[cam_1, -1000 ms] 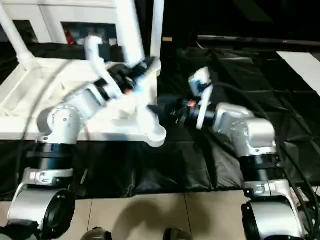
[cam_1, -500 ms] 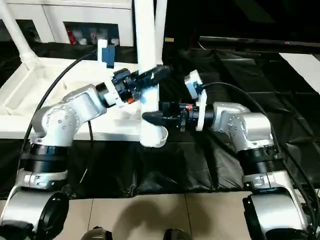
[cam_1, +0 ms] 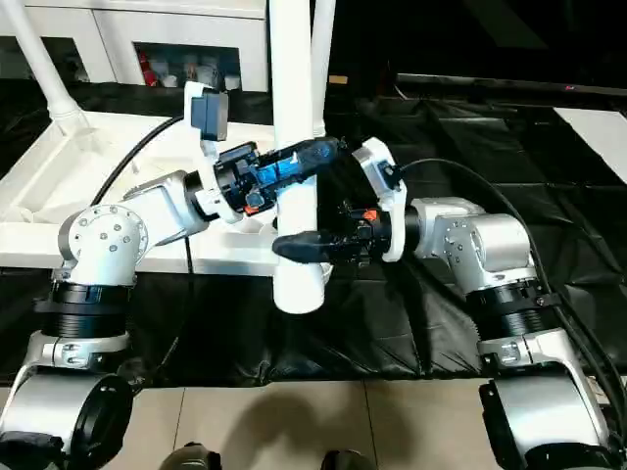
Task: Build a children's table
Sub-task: Pick table leg
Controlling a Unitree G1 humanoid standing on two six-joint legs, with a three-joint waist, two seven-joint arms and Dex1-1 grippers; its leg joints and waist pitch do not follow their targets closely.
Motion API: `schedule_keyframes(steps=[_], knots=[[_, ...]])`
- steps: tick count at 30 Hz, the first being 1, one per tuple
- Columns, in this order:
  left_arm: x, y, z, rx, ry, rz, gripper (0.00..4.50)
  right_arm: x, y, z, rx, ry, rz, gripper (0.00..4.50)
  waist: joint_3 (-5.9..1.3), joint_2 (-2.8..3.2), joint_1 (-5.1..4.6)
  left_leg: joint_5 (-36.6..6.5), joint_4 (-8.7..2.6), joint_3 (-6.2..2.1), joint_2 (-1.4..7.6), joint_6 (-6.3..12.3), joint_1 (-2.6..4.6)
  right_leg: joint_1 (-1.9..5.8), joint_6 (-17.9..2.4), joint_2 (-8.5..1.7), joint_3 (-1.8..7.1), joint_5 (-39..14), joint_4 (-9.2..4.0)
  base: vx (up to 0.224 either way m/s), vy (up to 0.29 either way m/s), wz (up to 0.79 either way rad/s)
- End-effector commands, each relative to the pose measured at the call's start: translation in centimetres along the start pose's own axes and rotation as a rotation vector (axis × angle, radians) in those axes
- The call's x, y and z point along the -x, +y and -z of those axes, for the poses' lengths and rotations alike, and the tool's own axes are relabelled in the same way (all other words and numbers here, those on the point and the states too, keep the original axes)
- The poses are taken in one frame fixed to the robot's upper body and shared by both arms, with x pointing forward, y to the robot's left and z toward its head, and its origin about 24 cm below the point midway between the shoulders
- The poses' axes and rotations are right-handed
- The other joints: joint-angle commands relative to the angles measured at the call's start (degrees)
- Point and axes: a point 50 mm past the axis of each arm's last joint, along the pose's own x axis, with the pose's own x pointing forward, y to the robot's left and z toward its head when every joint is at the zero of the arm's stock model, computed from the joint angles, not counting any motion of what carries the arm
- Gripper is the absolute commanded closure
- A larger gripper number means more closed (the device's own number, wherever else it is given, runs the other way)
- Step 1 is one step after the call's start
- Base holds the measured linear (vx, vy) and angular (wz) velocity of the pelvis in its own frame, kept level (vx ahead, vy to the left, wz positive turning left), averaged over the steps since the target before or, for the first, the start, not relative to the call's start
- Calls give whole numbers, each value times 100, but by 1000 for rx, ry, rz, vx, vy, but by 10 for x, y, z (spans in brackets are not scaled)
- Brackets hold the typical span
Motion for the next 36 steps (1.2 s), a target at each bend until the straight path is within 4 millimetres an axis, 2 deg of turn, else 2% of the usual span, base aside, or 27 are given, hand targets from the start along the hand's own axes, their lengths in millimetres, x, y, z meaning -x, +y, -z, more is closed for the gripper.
schedule_keyframes(steps=[1,3,6,8,11,14,16,22,25,27,29,31,33,36], knots=[[-18,-16,-2,11,4,149,261,2,0,0,-11,23,16,129,-593,-52,8,-947,-372,59,36,190,49,437,-885,-204,186,-2110,-431,0,0,0],[-19,-16,-2,14,0,153,261,1,1,0,-16,24,8,129,-594,-61,7,-941,-374,57,35,197,38,448,-896,-200,183,-2078,-429,0,0,0],[-20,-16,-1,22,-8,161,261,-1,3,2,-31,24,-11,164,-595,-55,8,-937,-373,57,33,195,42,446,-901,-199,182,-2069,-431,0,0,0],[-21,-16,-1,24,-12,162,261,-3,3,5,-45,23,-25,167,-597,-64,10,-946,-371,58,32,204,47,448,-884,-200,179,-2110,-439,0,0,0],[-22,-15,-1,23,-15,159,261,-3,3,6,-51,21,-28,206,-595,-65,10,-938,-372,57,31,193,40,446,-847,-198,179,-2152,-441,0,0,0],[-20,-14,-2,23,-22,151,261,-3,2,6,-59,12,-26,217,-593,-70,11,-942,-371,56,27,187,39,446,-808,-200,175,-2216,-449,0,0,0],[-20,-14,-3,24,-27,149,261,-3,2,5,-59,6,-21,246,-597,-69,14,-914,-371,55,32,185,38,443,-826,-202,178,-2164,-442,0,0,0],[-17,-13,-5,6,-45,133,261,-6,0,2,-41,-30,13,257,-598,-53,13,-914,-373,55,32,174,46,435,-835,-203,178,-2152,-445,0,0,0],[-17,-9,-6,-2,-63,86,261,-7,0,3,-36,-32,24,259,-600,-41,14,-929,-375,53,35,160,51,437,-861,-198,180,-2072,-436,0,0,0],[-17,-5,-10,-24,-88,21,191,-7,-1,3,-25,-36,46,259,-605,-40,11,-944,-373,53,36,146,51,443,-878,-196,180,-2029,-429,0,0,0],[-17,-4,-12,-48,-91,-8,191,-7,-2,3,-17,-37,60,259,-606,-38,15,-915,-377,50,40,129,53,439,-880,-201,183,-1990,-432,0,0,0],[-18,4,-17,-105,-99,-145,191,-8,-4,3,18,-28,104,260,-603,-54,16,-942,-375,55,33,103,51,446,-839,-197,179,-2042,-445,0,0,0],[-17,11,-21,-152,-107,-252,191,-9,-7,4,54,-14,153,260,-606,-59,11,-961,-382,42,34,81,46,448,-691,-201,171,-2141,-458,0,0,0],[-17,15,-23,-194,-101,-332,191,-10,-10,4,80,-7,199,261,-605,-68,-6,-909,-373,48,19,92,28,447,-594,-197,168,-2239,-463,0,0,0]])
